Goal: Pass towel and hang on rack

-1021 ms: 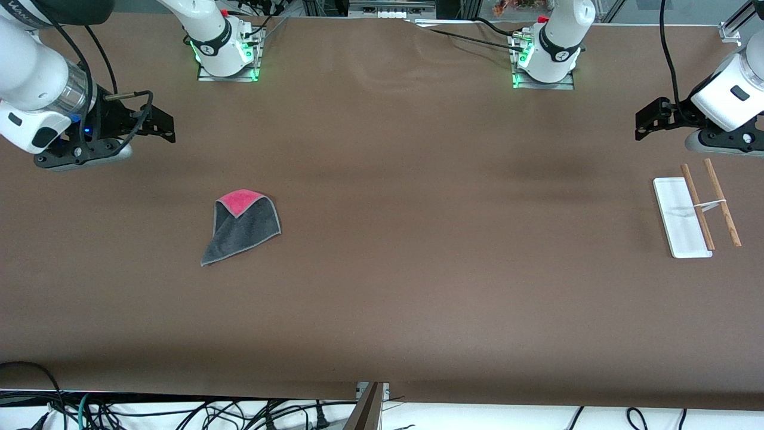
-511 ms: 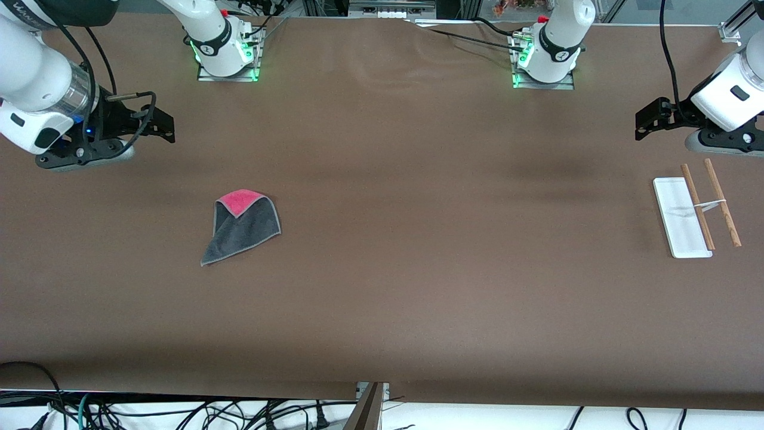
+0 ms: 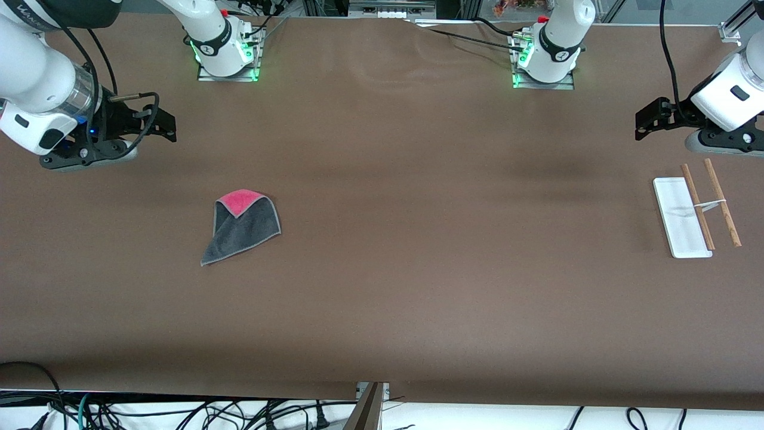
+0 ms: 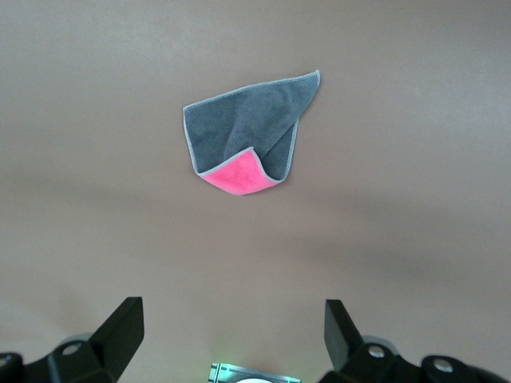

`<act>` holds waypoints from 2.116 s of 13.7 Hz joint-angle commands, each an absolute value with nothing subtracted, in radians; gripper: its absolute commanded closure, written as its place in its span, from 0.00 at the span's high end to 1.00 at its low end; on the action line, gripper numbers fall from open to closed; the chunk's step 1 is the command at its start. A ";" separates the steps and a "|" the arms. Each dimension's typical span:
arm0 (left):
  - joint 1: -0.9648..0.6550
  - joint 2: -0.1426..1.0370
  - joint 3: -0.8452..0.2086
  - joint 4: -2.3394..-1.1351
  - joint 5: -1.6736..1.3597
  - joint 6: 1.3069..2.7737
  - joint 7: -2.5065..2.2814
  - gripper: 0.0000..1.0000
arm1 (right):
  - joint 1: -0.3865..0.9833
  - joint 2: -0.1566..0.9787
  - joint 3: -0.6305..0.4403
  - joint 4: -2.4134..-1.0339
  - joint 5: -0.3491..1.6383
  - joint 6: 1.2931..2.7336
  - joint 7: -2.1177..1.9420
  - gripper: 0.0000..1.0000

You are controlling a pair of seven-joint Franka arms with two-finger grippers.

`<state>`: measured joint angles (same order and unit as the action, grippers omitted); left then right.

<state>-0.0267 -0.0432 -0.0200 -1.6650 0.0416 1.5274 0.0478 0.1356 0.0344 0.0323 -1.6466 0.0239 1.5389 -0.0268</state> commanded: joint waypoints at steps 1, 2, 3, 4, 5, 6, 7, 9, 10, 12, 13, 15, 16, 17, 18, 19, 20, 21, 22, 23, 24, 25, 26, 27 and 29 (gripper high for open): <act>-0.031 -0.043 -0.018 -1.647 0.044 1.511 0.046 1.00 | 0.138 0.032 0.035 -1.649 0.008 1.528 -0.032 0.99; -0.031 -0.043 -0.018 -1.647 0.044 1.511 0.046 1.00 | 0.138 0.032 0.035 -1.651 0.008 1.528 -0.031 0.99; -0.031 -0.043 -0.018 -1.647 0.044 1.511 0.046 1.00 | 0.138 0.032 0.035 -1.652 0.008 1.529 -0.031 1.00; -0.031 -0.043 -0.018 -1.647 0.044 1.511 0.046 1.00 | 0.138 0.032 0.035 -1.654 0.008 1.529 -0.031 1.00; -0.032 -0.043 -0.018 -1.647 0.044 1.511 0.046 1.00 | 0.138 0.032 0.035 -1.654 0.008 1.529 -0.031 1.00; -0.031 -0.043 -0.018 -1.647 0.044 1.511 0.046 1.00 | 0.138 0.032 0.035 -1.654 0.008 1.529 -0.031 1.00; -0.032 -0.043 -0.018 -1.647 0.044 1.511 0.046 1.00 | 0.138 0.032 0.035 -1.654 0.008 1.529 -0.031 1.00; -0.031 -0.043 -0.018 -1.647 0.044 1.511 0.046 1.00 | 0.138 0.034 0.035 -1.655 0.008 1.531 -0.031 1.00; -0.031 -0.043 -0.018 -1.647 0.044 1.511 0.046 1.00 | 0.138 0.032 0.035 -1.661 0.008 1.534 -0.031 1.00; -0.031 -0.043 -0.018 -1.647 0.044 1.511 0.046 1.00 | 0.138 0.032 0.035 -1.663 0.008 1.535 -0.031 1.00; -0.031 -0.043 -0.018 -1.647 0.044 1.511 0.046 1.00 | 0.138 0.032 0.035 -1.663 0.008 1.536 -0.031 1.00; -0.032 -0.043 -0.018 -1.647 0.044 1.511 0.044 1.00 | 0.138 0.032 0.035 -1.666 0.008 1.537 -0.031 1.00; -0.031 -0.043 -0.018 -1.647 0.044 1.511 0.044 1.00 | 0.138 0.032 0.035 -1.672 0.008 1.542 -0.029 1.00; -0.031 -0.043 -0.018 -1.647 0.044 1.511 0.044 1.00 | 0.138 0.038 0.035 -1.675 0.008 1.546 -0.029 1.00; -0.031 -0.043 -0.018 -1.647 0.044 1.511 0.044 1.00 | 0.138 0.043 0.035 -1.687 0.008 1.557 -0.029 1.00; -0.031 -0.043 -0.018 -1.647 0.044 1.511 0.046 1.00 | 0.138 0.048 0.035 -1.712 0.008 1.584 -0.029 1.00; -0.031 -0.043 -0.018 -1.647 0.044 1.511 0.045 1.00 | 0.138 0.048 0.035 -1.745 0.008 1.623 -0.028 0.99; -0.031 -0.043 -0.018 -1.647 0.044 1.511 0.046 1.00 | 0.138 0.048 0.035 -1.788 0.008 1.670 -0.028 1.00; -0.031 -0.043 -0.018 -1.647 0.044 1.511 0.046 1.00 | 0.137 0.049 0.035 -1.839 0.009 1.728 -0.029 1.00; -0.032 -0.043 -0.018 -1.647 0.044 1.511 0.046 1.00 | 0.138 0.055 0.037 -1.892 0.009 1.793 -0.029 1.00; -0.031 -0.043 -0.018 -1.647 0.044 1.511 0.046 1.00 | 0.138 0.063 0.037 -1.948 0.011 1.874 -0.028 1.00; -0.031 -0.043 -0.018 -1.647 0.044 1.511 0.045 1.00 | 0.138 0.086 0.037 -1.991 0.012 1.950 -0.029 0.99; -0.031 -0.043 -0.018 -1.647 0.044 1.511 0.046 1.00 | 0.138 0.119 0.037 -2.018 0.015 2.020 -0.029 1.00; -0.031 -0.043 -0.018 -1.647 0.044 1.511 0.046 1.00 | 0.138 0.159 0.037 -2.034 0.020 2.081 -0.029 1.00; -0.031 -0.043 -0.018 -1.647 0.044 1.511 0.046 1.00 | 0.138 0.231 0.038 -2.057 0.025 2.182 -0.028 0.99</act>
<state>-0.0268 -0.0432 -0.0200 -1.6649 0.0416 1.5274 0.0478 0.1360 0.1843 0.0348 -2.0363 0.0235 2.1043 -0.0268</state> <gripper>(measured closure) 0.000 0.004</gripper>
